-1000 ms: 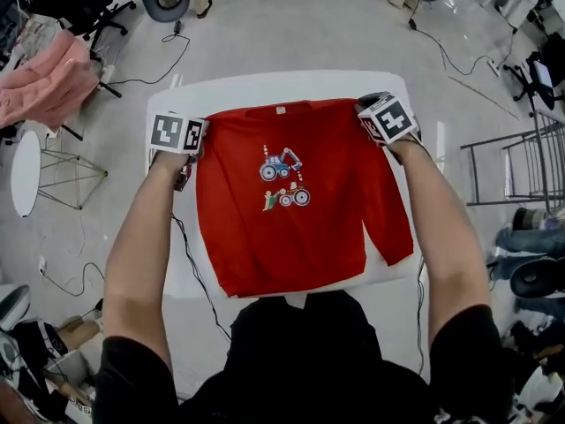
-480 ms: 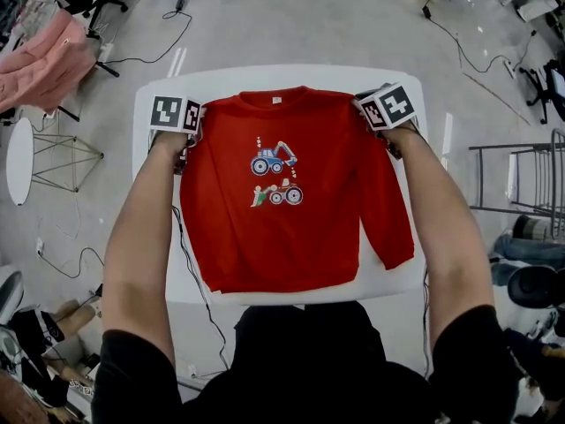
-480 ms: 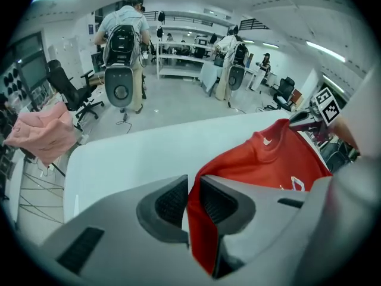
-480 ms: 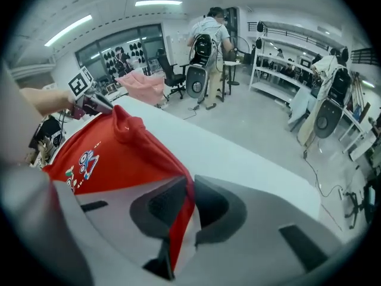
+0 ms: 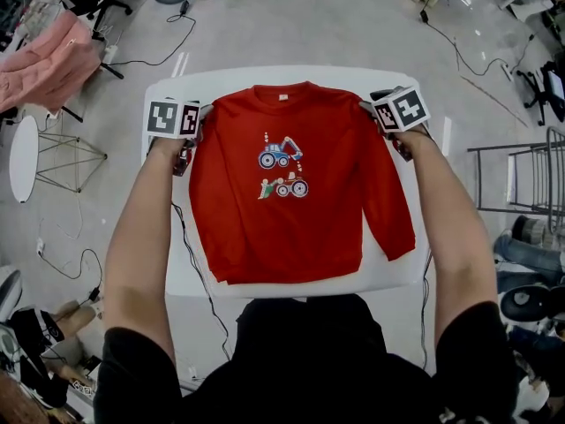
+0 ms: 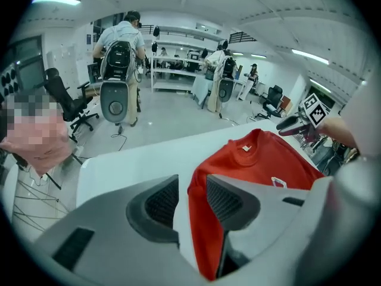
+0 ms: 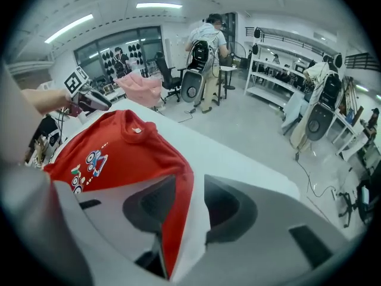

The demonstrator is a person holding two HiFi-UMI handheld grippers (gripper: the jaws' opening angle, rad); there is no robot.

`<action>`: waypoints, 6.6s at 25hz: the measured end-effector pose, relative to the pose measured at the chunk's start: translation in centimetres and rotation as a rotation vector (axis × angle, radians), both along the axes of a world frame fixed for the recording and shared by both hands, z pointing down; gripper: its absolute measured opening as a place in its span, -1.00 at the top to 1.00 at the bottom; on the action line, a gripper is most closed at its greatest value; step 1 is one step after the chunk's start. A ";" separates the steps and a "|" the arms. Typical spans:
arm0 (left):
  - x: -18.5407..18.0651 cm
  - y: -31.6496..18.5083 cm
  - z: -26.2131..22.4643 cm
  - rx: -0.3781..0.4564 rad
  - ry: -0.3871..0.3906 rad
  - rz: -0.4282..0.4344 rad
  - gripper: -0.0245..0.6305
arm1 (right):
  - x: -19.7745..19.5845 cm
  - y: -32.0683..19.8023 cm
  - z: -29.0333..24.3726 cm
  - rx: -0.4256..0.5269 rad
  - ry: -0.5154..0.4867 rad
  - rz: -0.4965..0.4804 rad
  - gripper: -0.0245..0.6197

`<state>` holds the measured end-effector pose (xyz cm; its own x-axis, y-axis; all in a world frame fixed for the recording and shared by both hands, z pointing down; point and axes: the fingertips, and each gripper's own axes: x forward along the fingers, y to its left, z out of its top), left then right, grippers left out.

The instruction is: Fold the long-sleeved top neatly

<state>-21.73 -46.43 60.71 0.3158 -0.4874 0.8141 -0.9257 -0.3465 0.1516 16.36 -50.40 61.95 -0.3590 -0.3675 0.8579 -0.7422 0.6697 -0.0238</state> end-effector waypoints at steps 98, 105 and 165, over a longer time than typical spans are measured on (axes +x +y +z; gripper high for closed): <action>10.4 44.3 -7.2 0.264 0.058 -0.280 0.78 | 18.2 35.6 0.4 0.029 -0.356 0.480 0.85; 8.3 45.0 -7.9 0.286 0.038 -0.340 0.78 | 21.5 30.4 -8.0 0.217 -0.404 0.443 0.86; -10.5 40.3 -5.1 0.195 0.113 -0.380 0.78 | -27.7 11.7 -10.3 -0.101 -0.058 -0.149 0.85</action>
<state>-32.24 -6.08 55.58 0.1662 -0.7273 0.6659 -0.9744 -0.0173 0.2243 -11.37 -38.74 51.65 -0.4529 -0.2193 0.8642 -0.6306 0.7640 -0.1365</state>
